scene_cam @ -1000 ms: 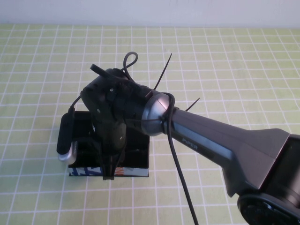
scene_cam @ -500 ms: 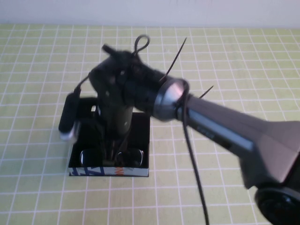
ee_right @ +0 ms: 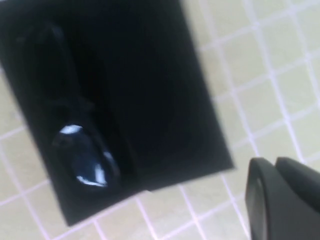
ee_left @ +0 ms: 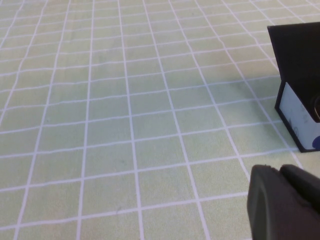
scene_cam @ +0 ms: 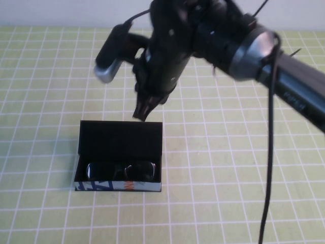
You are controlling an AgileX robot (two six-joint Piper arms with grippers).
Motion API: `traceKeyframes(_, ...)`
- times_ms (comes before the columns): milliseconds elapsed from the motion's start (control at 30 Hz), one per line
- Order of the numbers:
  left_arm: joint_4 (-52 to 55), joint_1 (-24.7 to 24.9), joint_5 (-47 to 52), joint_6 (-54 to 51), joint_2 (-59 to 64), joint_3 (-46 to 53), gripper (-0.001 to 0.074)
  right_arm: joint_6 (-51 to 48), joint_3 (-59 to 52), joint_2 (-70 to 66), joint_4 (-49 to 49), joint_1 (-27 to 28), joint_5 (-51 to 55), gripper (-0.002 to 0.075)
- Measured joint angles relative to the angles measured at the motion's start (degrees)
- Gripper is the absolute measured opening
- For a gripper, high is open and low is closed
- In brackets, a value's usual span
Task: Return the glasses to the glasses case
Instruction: Place the glasses in the glasses case, then close the glasses case
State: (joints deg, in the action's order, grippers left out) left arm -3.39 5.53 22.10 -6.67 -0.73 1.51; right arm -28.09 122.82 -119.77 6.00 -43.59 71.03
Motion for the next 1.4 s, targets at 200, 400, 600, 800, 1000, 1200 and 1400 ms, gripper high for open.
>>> traceKeyframes(200,0.0,0.0,0.0,0.0,0.0,0.0,-0.0002,1.22,0.0,1.25,-4.68,5.78,0.29,-0.0011)
traceKeyframes(400,0.0,0.0,0.0,0.0,0.0,0.0,-0.0002,1.4,0.0,1.37,-13.81,11.62,0.39,-0.0011)
traceKeyframes(600,-3.5,0.0,-5.73,4.38,0.0,0.0,-0.0002,2.79,0.0,1.37,-19.41,14.55,0.32,-0.0011)
traceKeyframes(800,-15.26,0.0,-13.86,11.35,0.0,0.0,-0.0002,6.32,0.0,1.37,-21.48,15.22,0.32,-0.0011)
traceKeyframes(1000,-22.59,0.53,-9.38,12.68,2.22,-2.95,-0.0002,8.47,0.0,0.78,-21.81,15.22,0.32,-0.0011)
traceKeyframes(1200,-24.26,4.41,2.33,9.29,18.56,-12.36,-0.0002,10.2,0.0,-0.99,-22.07,15.79,0.32,-0.0011)
traceKeyframes(1400,-27.18,7.51,16.86,-4.97,41.19,-21.47,-0.0002,11.45,0.0,-1.15,-22.07,16.77,0.32,-0.0011)
